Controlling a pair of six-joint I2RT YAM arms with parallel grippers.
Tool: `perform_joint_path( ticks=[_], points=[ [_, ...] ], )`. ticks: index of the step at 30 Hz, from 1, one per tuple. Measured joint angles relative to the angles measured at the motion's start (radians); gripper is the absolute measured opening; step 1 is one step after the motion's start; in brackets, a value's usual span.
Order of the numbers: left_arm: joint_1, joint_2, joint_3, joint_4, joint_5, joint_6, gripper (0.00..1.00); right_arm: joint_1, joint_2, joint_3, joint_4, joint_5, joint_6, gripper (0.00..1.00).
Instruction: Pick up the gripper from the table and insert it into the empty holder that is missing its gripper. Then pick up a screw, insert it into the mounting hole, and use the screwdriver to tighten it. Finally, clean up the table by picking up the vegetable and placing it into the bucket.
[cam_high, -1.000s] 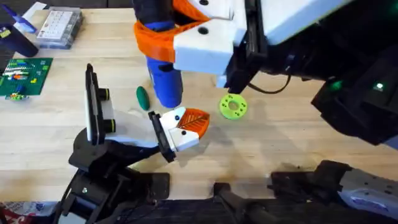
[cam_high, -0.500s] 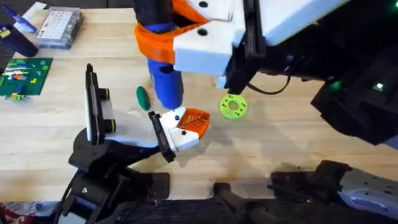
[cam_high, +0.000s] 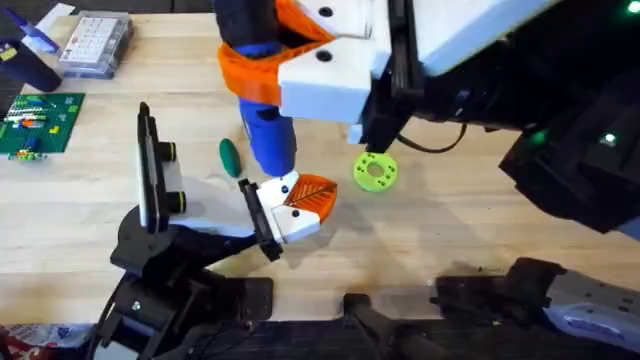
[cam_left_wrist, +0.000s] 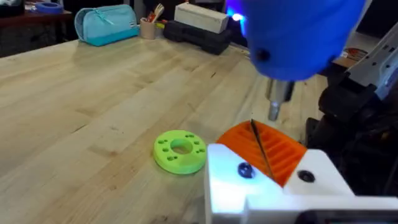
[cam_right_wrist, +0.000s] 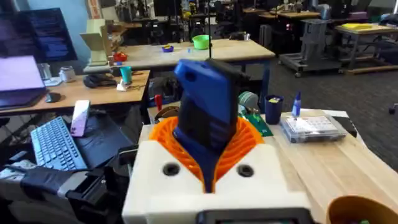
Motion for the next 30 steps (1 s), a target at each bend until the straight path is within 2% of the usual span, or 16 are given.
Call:
perform_joint_path(
  ticks=[7, 30],
  points=[
    [0.0, 0.0, 0.0, 0.0, 0.0, 0.0, 0.016, 0.0, 0.006, -0.009, 0.07, 0.0, -0.001, 0.034],
    [0.0, 0.0, 0.0, 0.0, 0.0, 0.0, 0.016, 0.001, 0.044, -0.048, 0.071, 0.0, -0.004, 0.034]
  ],
)
